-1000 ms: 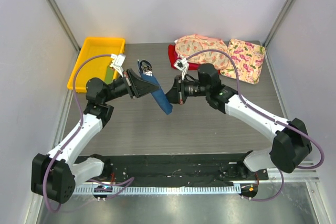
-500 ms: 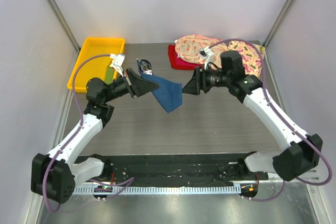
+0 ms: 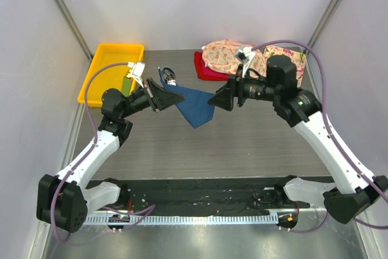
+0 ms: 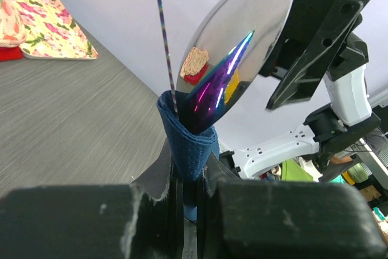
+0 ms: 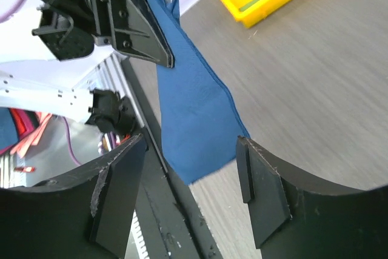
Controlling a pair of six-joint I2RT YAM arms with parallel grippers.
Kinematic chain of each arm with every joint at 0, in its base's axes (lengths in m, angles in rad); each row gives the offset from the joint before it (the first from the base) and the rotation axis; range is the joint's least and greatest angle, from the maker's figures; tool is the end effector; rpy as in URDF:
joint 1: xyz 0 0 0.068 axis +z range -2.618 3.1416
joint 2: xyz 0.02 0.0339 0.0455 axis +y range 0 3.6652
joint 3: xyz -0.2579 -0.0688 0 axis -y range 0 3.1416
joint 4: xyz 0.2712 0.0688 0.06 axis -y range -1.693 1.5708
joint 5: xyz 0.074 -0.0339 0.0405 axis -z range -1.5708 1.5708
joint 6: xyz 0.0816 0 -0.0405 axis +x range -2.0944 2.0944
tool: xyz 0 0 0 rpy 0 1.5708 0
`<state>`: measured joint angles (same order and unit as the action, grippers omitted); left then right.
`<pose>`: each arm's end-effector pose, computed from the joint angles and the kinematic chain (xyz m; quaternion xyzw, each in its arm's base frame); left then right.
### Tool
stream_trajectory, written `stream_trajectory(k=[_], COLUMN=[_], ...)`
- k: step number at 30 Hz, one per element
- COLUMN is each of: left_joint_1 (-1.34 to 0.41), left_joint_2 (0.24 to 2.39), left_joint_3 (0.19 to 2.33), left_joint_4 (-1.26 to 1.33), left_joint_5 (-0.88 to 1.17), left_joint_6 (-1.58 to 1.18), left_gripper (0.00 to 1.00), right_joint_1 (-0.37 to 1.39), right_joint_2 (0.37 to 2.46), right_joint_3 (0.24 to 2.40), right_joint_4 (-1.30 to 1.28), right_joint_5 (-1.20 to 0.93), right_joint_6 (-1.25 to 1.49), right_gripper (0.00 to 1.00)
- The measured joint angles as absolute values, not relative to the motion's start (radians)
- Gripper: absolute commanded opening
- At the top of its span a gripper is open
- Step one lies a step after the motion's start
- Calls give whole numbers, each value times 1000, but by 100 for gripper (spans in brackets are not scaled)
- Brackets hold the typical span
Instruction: Place the utensils on the paper napkin and roll it up
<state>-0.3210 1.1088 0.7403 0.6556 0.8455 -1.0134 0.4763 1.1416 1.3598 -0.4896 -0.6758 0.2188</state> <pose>0.2678 -0.1534 0.3389 0.1239 0.6251 -0.6450 0.4218 0.2406 0.1816 0.4284 -0.2953 0.7193 0.4426 0.4467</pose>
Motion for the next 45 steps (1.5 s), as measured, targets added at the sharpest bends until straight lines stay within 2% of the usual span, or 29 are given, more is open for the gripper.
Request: stream_trajectory(k=[9,19,25,42,45], left_joint_1=[-321,-323,-329,-353,-354], left_joint_2=[1109,1109,1109,1111,1111], left_joint_3=[740,740,740,740,740], left_joint_4=[656,656,657,685,691], left_joint_5=[847,847,848,902,920], left_joint_6=[-1014,-1015,-1018,-1054,-1066], left_gripper=[0,0,0,0,0], right_joint_1=[619,671,683,711,712], right_joint_2=[1246,1309,1338,1364,1364], right_joint_3=[1300,1231,1196,1139,1133], right_joint_4=[-403,-255,-170,2,15], right_joint_5=[-632,-641,-675,-787,-812], right_joint_6=[253,308,359,459,468], right_gripper=[73,73,70,33,19])
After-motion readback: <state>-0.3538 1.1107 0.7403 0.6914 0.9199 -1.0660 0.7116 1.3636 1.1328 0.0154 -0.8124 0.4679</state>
